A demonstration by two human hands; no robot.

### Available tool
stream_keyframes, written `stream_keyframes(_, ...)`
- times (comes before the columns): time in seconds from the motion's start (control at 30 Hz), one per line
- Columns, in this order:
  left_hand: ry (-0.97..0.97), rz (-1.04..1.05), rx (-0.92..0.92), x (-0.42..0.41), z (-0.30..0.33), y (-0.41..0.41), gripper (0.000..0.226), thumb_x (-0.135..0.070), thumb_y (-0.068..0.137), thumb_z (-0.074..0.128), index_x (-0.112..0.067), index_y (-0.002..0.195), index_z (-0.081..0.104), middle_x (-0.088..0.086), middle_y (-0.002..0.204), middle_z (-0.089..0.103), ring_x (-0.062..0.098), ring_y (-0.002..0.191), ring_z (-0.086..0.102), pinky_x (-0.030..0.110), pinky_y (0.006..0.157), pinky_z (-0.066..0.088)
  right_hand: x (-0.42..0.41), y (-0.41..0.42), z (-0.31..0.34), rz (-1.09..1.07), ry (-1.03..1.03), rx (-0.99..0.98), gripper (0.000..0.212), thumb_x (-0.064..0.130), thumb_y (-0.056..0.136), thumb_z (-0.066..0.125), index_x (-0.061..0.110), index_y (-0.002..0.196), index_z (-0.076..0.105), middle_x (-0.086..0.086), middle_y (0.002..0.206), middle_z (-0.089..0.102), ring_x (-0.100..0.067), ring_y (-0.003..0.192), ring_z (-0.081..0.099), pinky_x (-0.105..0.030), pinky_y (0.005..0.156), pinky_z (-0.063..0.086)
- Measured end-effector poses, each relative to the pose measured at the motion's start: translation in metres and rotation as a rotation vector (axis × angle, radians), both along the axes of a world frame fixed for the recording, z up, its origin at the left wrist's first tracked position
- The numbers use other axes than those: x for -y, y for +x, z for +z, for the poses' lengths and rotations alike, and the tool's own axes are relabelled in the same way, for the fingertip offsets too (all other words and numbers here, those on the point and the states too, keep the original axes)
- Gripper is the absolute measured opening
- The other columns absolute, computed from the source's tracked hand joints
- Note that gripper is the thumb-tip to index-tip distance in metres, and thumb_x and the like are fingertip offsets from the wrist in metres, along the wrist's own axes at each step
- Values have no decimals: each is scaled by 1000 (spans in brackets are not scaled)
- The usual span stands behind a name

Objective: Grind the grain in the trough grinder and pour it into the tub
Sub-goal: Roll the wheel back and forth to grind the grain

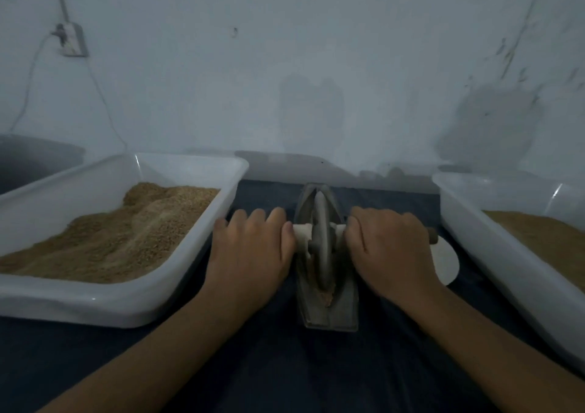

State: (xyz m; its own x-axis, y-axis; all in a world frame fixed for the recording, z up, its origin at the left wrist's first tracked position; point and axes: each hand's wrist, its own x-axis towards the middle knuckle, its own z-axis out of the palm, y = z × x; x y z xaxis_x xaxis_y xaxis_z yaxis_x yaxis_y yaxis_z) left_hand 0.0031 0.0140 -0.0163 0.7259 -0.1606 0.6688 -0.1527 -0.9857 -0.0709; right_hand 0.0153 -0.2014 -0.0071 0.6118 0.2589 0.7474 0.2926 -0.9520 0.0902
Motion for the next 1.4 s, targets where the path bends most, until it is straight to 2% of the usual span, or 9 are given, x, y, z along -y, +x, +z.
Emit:
stream_keyframes(0.3,72,-30,43,0,-2,31,35,-38,98,12,-26,81,40,-6,71,50,20,59,40,32,57,31,2,20,-5,-26,-30,12,34,18,97,32,19,64,40,6,54,32,-19,44,29,-30,47,24)
stream_keyframes(0.47,331,-24,-9,7,2,78,12,-17,96,46,-16,83,47,6,75,60,21,60,47,29,54,25,5,72,2,-240,-16,-289,43,42,99,22,23,65,40,6,60,39,-17,54,38,-36,58,32)
stream_keyframes(0.57,342,-41,-50,8,12,102,13,-17,99,41,-15,90,50,12,82,63,30,72,63,27,51,22,4,99,16,-271,2,-472,42,44,104,26,24,70,41,4,68,42,-20,68,45,-38,65,35)
stream_keyframes(0.7,276,-30,-76,11,17,118,29,-26,98,28,-16,99,55,12,87,62,30,75,60,28,50,17,5,104,25,-164,-40,-553,40,35,105,22,17,77,45,-3,81,51,-24,76,49,-36,67,36)
stream_keyframes(0.8,251,-2,-70,12,15,101,29,-22,98,23,-17,98,52,7,82,51,26,76,55,29,53,21,0,87,24,-201,6,-484,47,41,102,20,16,75,49,-5,88,57,-26,79,51,-35,68,36)
stream_keyframes(0.9,276,-33,-65,5,5,69,8,-19,100,41,-19,92,43,5,85,59,25,72,57,31,56,28,-4,60,19,-200,-181,-324,42,35,93,6,22,86,45,-1,80,45,-27,77,53,-35,62,30)
stream_keyframes(1.03,139,-43,-20,-3,-1,34,25,-33,99,21,-24,86,39,-4,77,41,22,65,38,34,58,27,-2,19,5,-49,-182,-83,24,7,92,51,12,70,48,-3,57,46,-26,47,43,-31,48,36)
stream_keyframes(1.23,-116,-104,27,-7,-11,1,27,-35,104,22,-29,85,40,-8,80,45,18,72,38,41,68,36,-2,-8,-2,-8,-24,59,32,30,105,27,24,75,38,7,66,35,-18,56,30,-36,60,22)
stream_keyframes(1.4,-47,-83,96,-2,-10,21,30,-35,102,24,-28,79,41,-8,72,46,19,63,37,38,60,32,4,8,-3,-15,-18,-11,34,31,102,23,23,74,40,10,62,30,-18,51,30,-34,55,18)
